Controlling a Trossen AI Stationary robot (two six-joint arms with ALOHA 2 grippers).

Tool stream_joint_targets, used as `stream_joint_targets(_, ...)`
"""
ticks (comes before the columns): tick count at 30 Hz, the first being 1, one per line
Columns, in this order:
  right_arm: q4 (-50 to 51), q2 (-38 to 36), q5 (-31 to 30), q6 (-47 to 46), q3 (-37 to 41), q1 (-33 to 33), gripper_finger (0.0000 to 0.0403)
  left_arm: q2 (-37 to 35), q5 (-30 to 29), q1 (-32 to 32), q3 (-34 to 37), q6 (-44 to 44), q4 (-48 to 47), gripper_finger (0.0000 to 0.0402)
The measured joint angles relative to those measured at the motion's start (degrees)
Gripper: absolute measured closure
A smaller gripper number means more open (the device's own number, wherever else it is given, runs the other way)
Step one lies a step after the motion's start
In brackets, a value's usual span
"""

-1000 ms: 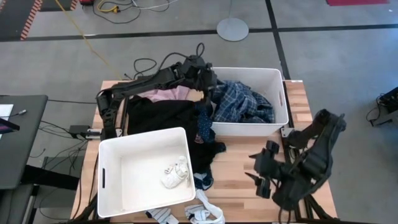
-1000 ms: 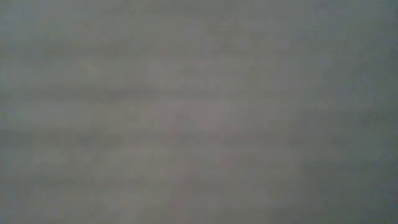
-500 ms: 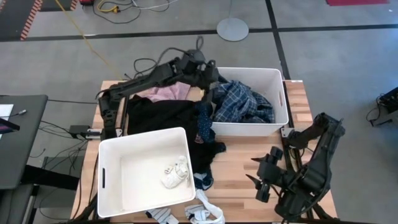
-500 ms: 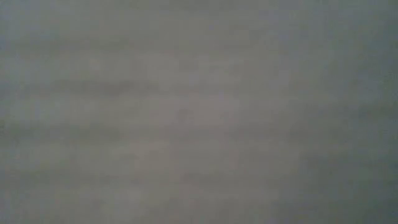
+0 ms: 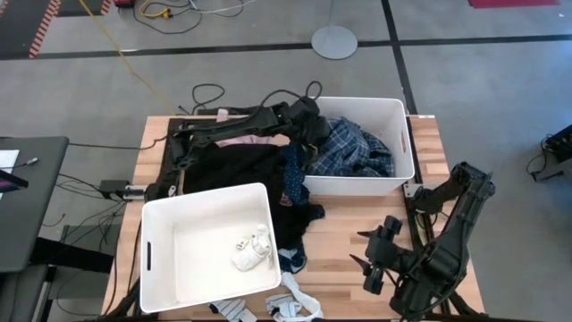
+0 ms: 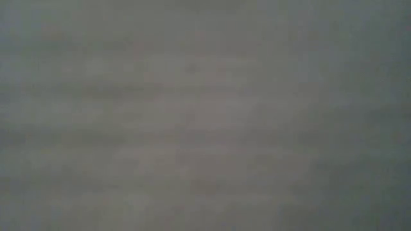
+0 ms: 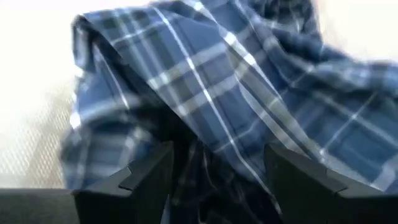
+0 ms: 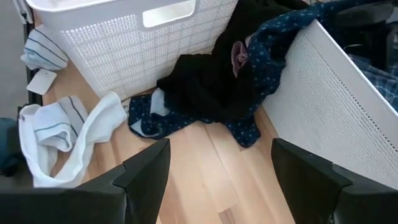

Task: Sort clothes
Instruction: Put the blue pajamas into the top laundry bin, then put the white sock into the bottom laundry bin

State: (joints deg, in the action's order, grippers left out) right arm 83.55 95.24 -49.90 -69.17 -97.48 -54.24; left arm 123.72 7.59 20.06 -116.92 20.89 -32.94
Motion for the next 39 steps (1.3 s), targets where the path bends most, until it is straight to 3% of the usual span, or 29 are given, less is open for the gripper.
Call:
stream_joint_targets(4,-0.36,-0.02,-0.96,0.0,0.99,0.33,0.0106,-0.85,0.94,0.07,0.0,-0.09,-0.62,0.0159)
stream_joint_targets(7,-0.58,-0.02,-1.52,0.02,1.94,0.78,0.0106,-3.44,5.89,-0.1,-1.0,-1.25,0.42,0.0159)
stream_joint_targets(14,-0.54,-0.02,-2.04,0.22,2.63,1.55,0.0106,-12.57,10.48,-1.68,-4.39,-1.51,0.3,0.0159)
stream_joint_targets(21,-0.61,-0.02,-2.96,0.79,2.63,1.51,0.0106,-24.47,10.58,-4.66,-4.66,-1.62,-2.62,0.0159)
stream_joint_targets(29,-2.48,-0.02,-2.98,5.12,2.63,1.51,0.0106,-34.92,5.03,-11.81,-4.63,0.06,-16.19,0.0159)
stream_joint_targets(39,-14.04,-0.02,-2.96,19.25,2.65,3.46,0.0106,-39.19,-9.49,-26.95,-4.57,-3.03,-30.17,0.0159)
